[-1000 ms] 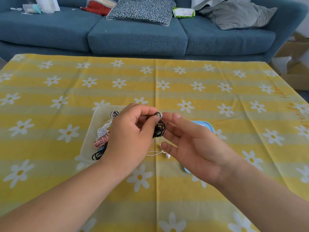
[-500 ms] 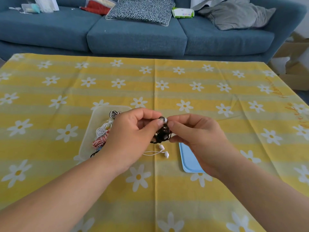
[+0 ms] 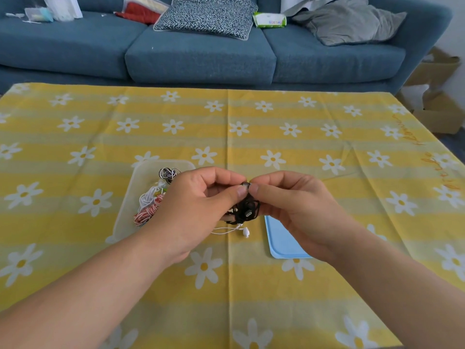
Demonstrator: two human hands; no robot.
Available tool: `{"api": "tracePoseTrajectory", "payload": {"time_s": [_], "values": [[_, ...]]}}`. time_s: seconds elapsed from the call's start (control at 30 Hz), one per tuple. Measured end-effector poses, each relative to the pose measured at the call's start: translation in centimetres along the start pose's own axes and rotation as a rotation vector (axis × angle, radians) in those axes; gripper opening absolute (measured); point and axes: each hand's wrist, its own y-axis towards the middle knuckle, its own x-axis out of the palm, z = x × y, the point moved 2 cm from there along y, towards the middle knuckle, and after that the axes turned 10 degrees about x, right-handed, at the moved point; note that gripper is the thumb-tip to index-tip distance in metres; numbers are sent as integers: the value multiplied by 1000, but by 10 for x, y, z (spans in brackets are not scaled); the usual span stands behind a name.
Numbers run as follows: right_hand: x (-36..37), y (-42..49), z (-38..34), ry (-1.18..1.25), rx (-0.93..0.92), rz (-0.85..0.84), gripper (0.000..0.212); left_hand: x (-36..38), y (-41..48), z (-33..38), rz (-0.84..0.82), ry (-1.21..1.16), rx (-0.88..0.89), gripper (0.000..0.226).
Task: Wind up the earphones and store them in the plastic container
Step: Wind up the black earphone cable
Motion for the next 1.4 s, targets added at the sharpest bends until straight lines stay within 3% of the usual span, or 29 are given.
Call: {"api": "tracePoseTrajectory", "payload": {"time_s": [0.17,0.43,0.6,0.87,1.07,1.17,1.27,1.4], "values": [[5,-1,3,-70,-61,78,2,2,-2,1,-13,35,32,11],[1,0,3,9,1,59,14,1,-2,1,-11,25,16,11],[-1,2,6,30,56,4,35,-1,0,-1,6,-33,-13,10],[-1,5,10,-39,20,11,30,-1,0,-2,-20,-93,-62,12],[9,9,6,-67,23,25,12,-10,4,-2,42,-140,-64,17],[21,14,4,-96,35,39,18,-17,4,2,61,-154,-63,25],[34,20,2,-97,59,66,29,-27,5,11,109,-173,-62,16],[57,27,2,-135,61,93,26,-52,7,20,179,-195,-54,23]]}}
